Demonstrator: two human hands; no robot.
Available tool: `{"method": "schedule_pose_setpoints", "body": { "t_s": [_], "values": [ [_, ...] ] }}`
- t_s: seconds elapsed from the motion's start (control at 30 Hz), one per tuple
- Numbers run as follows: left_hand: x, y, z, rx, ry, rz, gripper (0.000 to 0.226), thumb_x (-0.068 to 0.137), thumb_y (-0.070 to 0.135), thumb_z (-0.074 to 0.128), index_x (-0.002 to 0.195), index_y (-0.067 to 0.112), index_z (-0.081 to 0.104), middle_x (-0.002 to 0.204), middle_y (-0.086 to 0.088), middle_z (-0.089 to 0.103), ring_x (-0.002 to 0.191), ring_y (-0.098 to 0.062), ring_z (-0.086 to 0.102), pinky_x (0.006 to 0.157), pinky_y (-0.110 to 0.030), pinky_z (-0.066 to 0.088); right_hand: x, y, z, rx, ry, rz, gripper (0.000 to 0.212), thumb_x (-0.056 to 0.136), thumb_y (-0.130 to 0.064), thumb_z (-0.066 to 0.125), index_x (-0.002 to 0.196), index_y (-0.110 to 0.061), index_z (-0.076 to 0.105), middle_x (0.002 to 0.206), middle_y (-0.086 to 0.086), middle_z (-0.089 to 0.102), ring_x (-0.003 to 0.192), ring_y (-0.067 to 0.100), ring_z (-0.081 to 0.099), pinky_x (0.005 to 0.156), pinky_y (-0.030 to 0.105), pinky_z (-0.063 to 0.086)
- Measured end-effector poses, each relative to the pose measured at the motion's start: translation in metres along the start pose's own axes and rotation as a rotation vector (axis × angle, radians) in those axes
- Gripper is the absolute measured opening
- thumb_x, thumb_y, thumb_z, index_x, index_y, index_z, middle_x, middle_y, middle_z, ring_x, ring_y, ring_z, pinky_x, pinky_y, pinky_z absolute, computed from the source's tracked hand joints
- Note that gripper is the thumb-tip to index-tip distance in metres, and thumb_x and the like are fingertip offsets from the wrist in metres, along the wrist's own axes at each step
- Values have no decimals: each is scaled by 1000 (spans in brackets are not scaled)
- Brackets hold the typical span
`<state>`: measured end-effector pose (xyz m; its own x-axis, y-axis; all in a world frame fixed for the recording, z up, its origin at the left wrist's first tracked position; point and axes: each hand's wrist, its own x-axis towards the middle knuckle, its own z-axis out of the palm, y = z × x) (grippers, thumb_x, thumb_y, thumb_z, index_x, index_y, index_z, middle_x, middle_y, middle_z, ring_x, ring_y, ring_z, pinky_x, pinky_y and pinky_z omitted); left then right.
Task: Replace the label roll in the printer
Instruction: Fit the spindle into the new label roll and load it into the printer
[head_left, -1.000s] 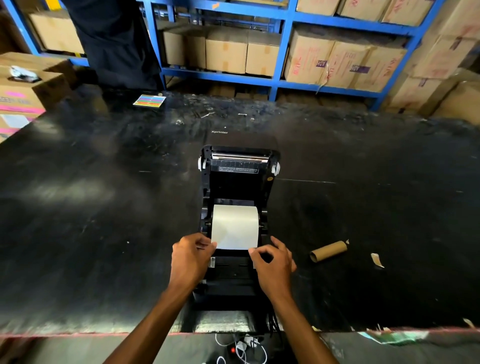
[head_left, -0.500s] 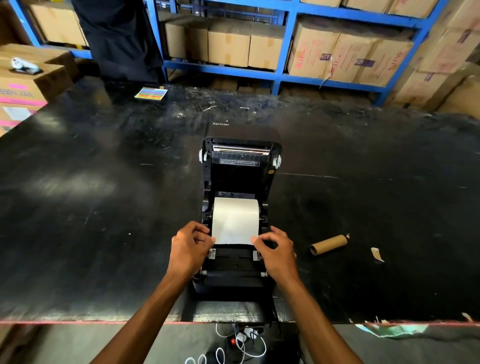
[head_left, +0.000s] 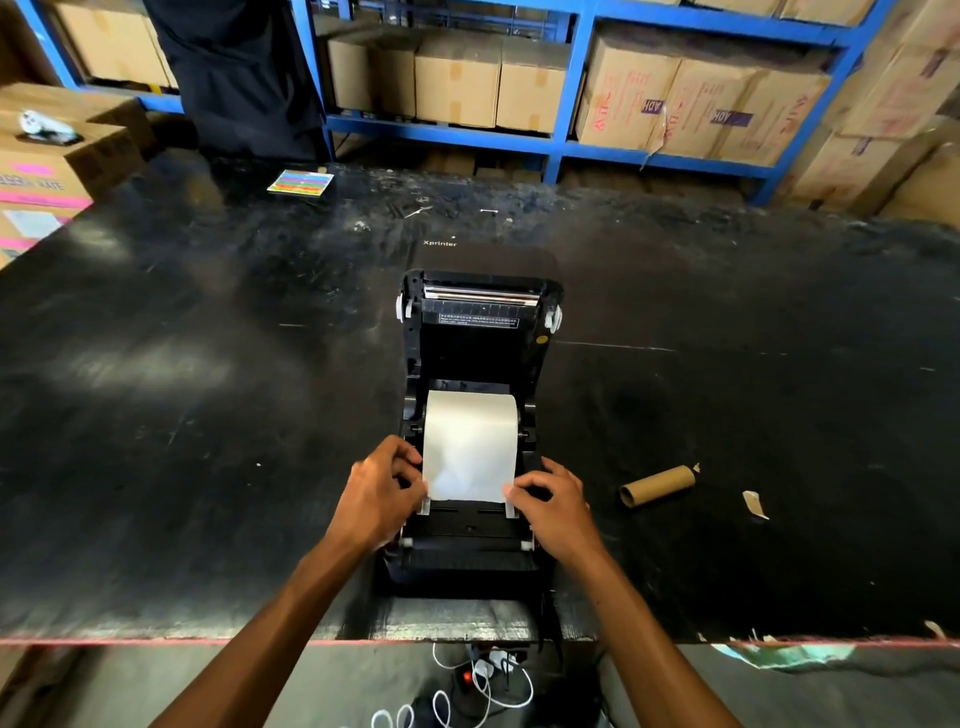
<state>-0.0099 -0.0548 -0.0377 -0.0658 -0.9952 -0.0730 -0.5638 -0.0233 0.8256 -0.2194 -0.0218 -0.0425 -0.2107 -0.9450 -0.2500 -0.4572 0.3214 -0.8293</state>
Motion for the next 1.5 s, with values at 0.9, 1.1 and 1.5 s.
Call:
{"method": "schedule_pose_setpoints", "body": {
  "t_s": [0.9,1.1,1.5],
  "values": [
    [6,6,-1,22,-8,-47,21,74,2,68,76,15,51,65,-9,71,57,-20,63,62,-40,55,16,3,-4,-16,-92,25,20,73,-36,71,54,-33,68,138,3,49,138,20,31,113,54,22],
    [10,7,-2,63,-39,-61,24,73,-1,67,73,17,51,71,-13,68,62,-30,65,62,-44,56,19,3,-8,54,-62,9,15,75,-32,73,62,-24,74,119,-1,64,126,12,44,111,49,27],
    [10,9,-5,82,-89,-47,23,76,2,68,72,17,51,74,-10,66,63,-25,64,62,-38,56,16,3,-3,-21,-62,-12,15,71,-44,69,59,-35,71,139,2,52,138,20,32,113,55,21]
  ]
}}
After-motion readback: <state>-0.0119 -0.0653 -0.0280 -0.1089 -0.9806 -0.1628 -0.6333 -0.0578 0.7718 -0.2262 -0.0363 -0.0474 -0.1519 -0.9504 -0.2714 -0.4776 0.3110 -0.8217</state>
